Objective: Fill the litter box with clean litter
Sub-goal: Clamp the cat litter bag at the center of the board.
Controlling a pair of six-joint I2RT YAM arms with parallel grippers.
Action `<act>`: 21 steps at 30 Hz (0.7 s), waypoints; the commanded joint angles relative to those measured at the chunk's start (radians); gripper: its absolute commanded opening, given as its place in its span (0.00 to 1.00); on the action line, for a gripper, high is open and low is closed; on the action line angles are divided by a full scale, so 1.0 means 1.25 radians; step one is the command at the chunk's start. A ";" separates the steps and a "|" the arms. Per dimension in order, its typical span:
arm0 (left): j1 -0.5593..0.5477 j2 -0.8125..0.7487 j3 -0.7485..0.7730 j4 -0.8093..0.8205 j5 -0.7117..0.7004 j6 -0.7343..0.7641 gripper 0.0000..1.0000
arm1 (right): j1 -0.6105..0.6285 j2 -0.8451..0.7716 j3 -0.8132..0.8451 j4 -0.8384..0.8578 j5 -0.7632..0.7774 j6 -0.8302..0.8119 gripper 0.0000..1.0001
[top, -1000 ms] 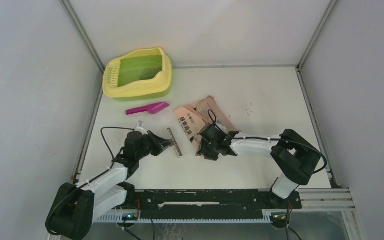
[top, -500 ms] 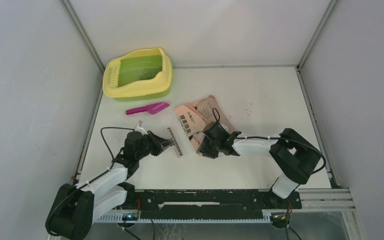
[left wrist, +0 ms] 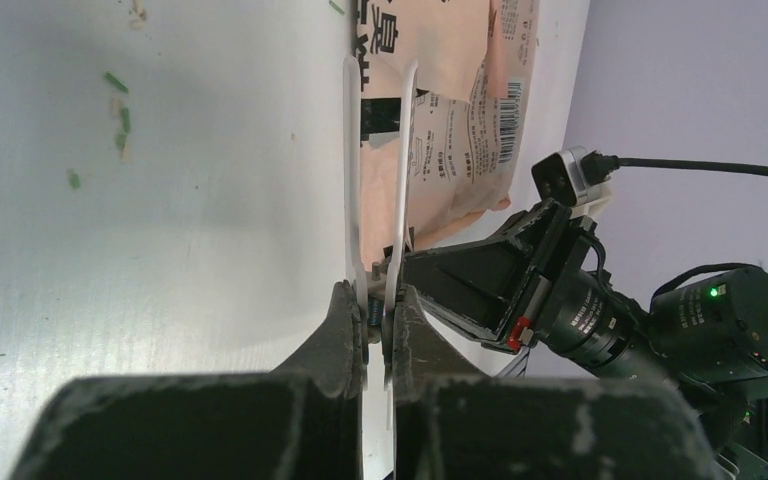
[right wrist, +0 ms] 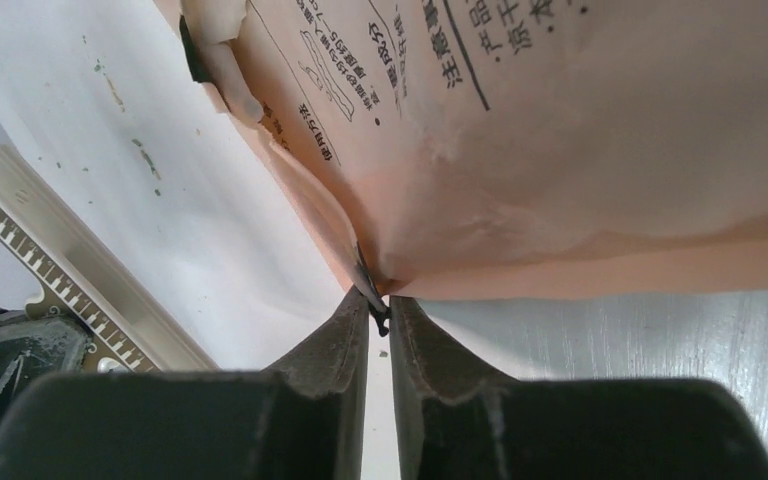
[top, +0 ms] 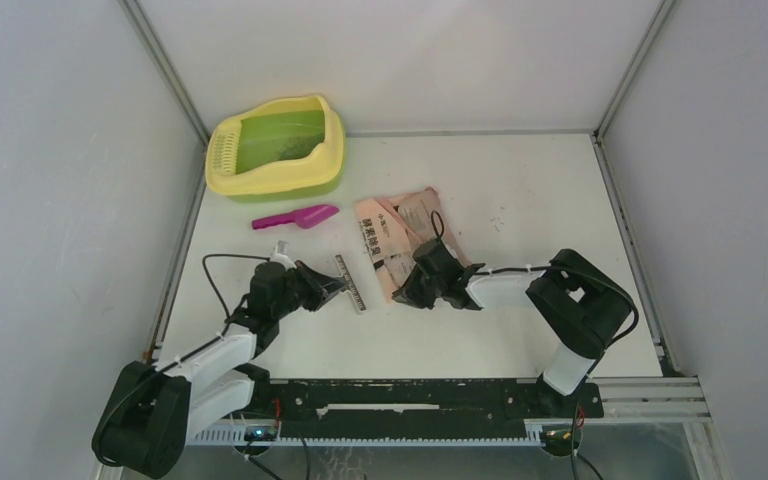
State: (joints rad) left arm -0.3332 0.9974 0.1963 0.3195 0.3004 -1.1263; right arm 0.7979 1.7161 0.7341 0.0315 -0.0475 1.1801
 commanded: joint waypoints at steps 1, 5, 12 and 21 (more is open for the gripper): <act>-0.001 0.017 -0.004 0.042 0.006 -0.001 0.01 | -0.026 0.081 -0.067 -0.166 0.088 -0.071 0.20; -0.001 0.062 -0.005 0.094 0.014 -0.002 0.01 | -0.034 0.055 -0.068 -0.162 0.076 -0.091 0.15; -0.015 0.163 -0.009 0.251 0.039 -0.012 0.01 | -0.042 -0.026 -0.069 -0.160 0.048 -0.115 0.10; -0.074 0.269 -0.007 0.471 0.000 -0.031 0.02 | -0.050 -0.090 -0.054 -0.165 0.006 -0.126 0.10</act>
State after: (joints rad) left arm -0.3977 1.2781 0.1963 0.7063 0.3172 -1.1347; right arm 0.7418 1.6146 0.6876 -0.0231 -0.0875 1.0828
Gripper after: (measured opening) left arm 0.059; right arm 0.102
